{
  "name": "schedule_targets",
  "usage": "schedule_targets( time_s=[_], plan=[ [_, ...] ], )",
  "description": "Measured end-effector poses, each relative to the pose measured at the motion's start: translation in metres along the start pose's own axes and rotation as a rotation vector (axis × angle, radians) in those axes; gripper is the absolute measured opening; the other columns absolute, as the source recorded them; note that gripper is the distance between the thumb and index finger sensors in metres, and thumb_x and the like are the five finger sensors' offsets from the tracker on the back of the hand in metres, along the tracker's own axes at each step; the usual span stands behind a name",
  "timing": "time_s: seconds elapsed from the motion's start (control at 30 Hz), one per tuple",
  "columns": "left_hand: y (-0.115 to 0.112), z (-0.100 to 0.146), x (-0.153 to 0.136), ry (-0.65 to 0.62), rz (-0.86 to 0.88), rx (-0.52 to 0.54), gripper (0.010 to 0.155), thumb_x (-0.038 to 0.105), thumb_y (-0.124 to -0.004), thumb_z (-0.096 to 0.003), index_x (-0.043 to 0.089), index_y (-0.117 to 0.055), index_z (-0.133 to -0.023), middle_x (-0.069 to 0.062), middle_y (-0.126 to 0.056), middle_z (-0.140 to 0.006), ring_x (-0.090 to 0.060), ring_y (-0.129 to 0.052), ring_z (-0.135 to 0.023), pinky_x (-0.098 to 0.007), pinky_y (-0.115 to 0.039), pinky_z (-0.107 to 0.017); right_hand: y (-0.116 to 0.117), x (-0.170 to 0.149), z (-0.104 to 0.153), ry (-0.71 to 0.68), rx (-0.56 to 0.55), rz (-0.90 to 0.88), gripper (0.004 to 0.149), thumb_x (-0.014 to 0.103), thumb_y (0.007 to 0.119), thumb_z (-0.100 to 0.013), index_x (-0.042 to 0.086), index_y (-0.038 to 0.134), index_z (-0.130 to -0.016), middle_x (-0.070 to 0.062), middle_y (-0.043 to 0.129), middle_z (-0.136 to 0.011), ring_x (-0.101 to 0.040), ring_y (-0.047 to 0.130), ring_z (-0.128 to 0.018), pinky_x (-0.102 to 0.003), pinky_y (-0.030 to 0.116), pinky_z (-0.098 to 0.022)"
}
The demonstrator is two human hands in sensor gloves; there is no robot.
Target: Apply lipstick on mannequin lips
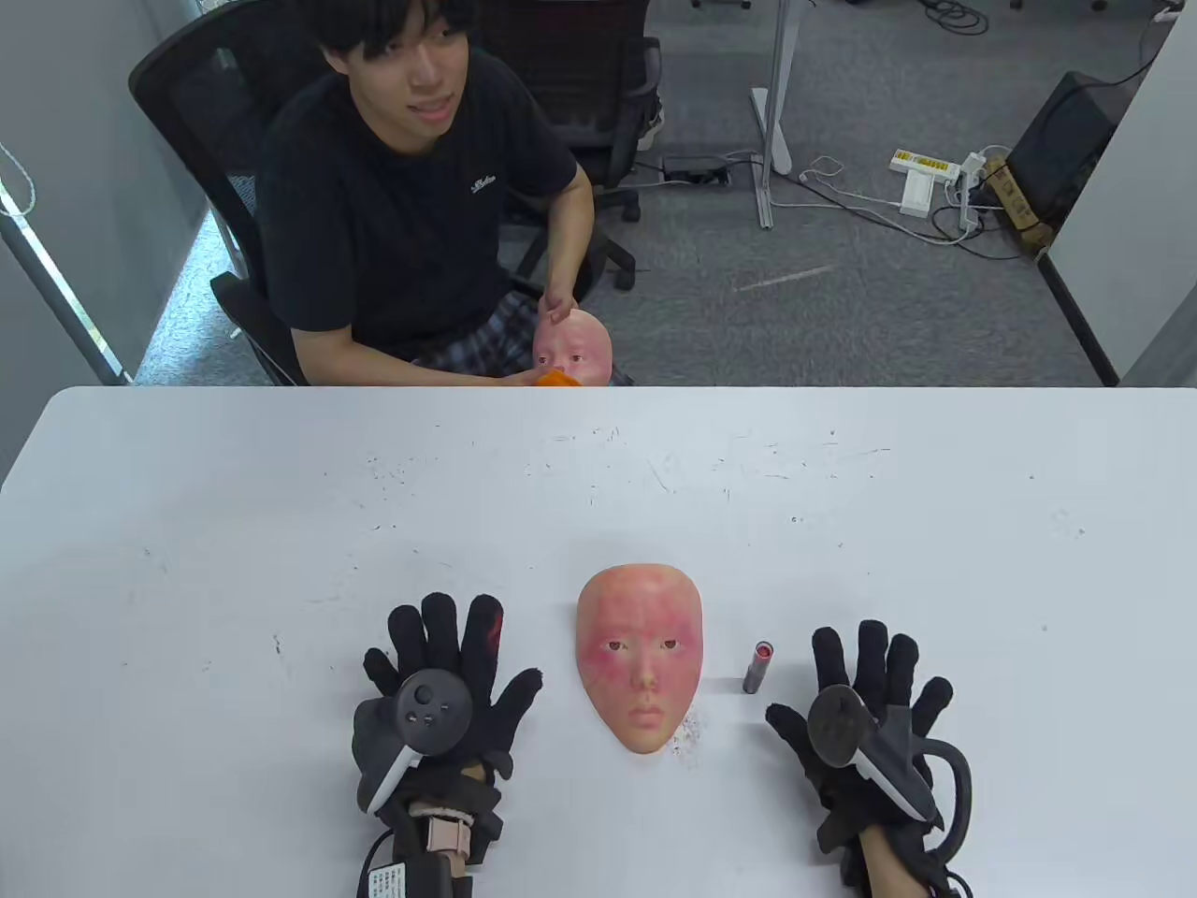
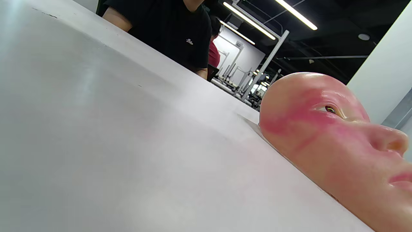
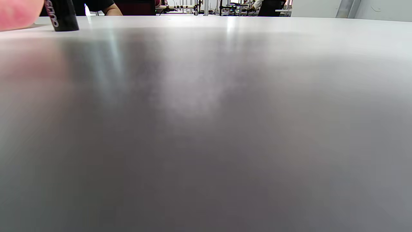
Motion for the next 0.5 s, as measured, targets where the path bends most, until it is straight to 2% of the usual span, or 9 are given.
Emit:
schedule_targets(
  time_s=[0.2, 0.33, 0.4, 0.5],
  plan=[
    [-0.0005, -0.0005, -0.0001, -0.002, -0.001, -0.002, 0.086, 0.08, -0.049, -0.0457, 0.052, -0.007, -0.115, 0.006, 0.014, -0.119, -0.025, 0.028, -0.102, -0.061, 0.016, -0.064, 0.002, -0.0027, -0.0014, 0.01, 0.028, -0.015, 0.093, 0.079, 0.049, -0.038, 0.042, -0.01, -0.098, -0.006, -0.015, -0.113, -0.042, -0.001, -0.109, -0.071, 0.008, -0.071],
    [0.0002, 0.0, 0.0002, -0.013, 0.007, 0.004, 0.086, 0.081, -0.049, -0.0463, 0.051, -0.007, -0.116, 0.005, 0.013, -0.119, -0.026, 0.027, -0.102, -0.061, 0.015, -0.064, -0.0007, -0.004, 0.0006, -0.004, 0.007, -0.042, 0.093, 0.079, 0.049, -0.038, 0.042, -0.009, -0.099, -0.007, -0.012, -0.114, -0.041, 0.001, -0.11, -0.071, 0.01, -0.072],
    [0.0001, -0.0016, -0.0007, -0.01, 0.021, -0.001, 0.086, 0.08, -0.049, -0.0464, 0.052, -0.007, -0.116, 0.005, 0.013, -0.119, -0.025, 0.027, -0.103, -0.061, 0.015, -0.064, -0.0007, -0.0038, 0.0004, -0.018, 0.008, -0.054, 0.093, 0.079, 0.049, -0.038, 0.042, -0.008, -0.1, -0.007, -0.009, -0.115, -0.04, 0.005, -0.111, -0.07, 0.013, -0.073],
    [-0.0018, -0.004, -0.0019, 0.001, 0.021, -0.023, 0.086, 0.08, -0.049, -0.0459, 0.052, -0.007, -0.115, 0.005, 0.014, -0.119, -0.025, 0.027, -0.102, -0.061, 0.015, -0.064, 0.0044, 0.0003, -0.0023, -0.06, 0.069, -0.099, 0.093, 0.078, 0.051, -0.039, 0.039, -0.004, -0.103, -0.01, 0.002, -0.118, -0.037, 0.016, -0.112, -0.066, 0.021, -0.076]
  ],
)
Point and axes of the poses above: the tracker on the back of each hand, its own x axis roughly to the thumb side, its own z axis roughly from the fingertips to the wrist, y = z × x, the point moved 4 cm from there along -z, roughly from the wrist to the fingertips
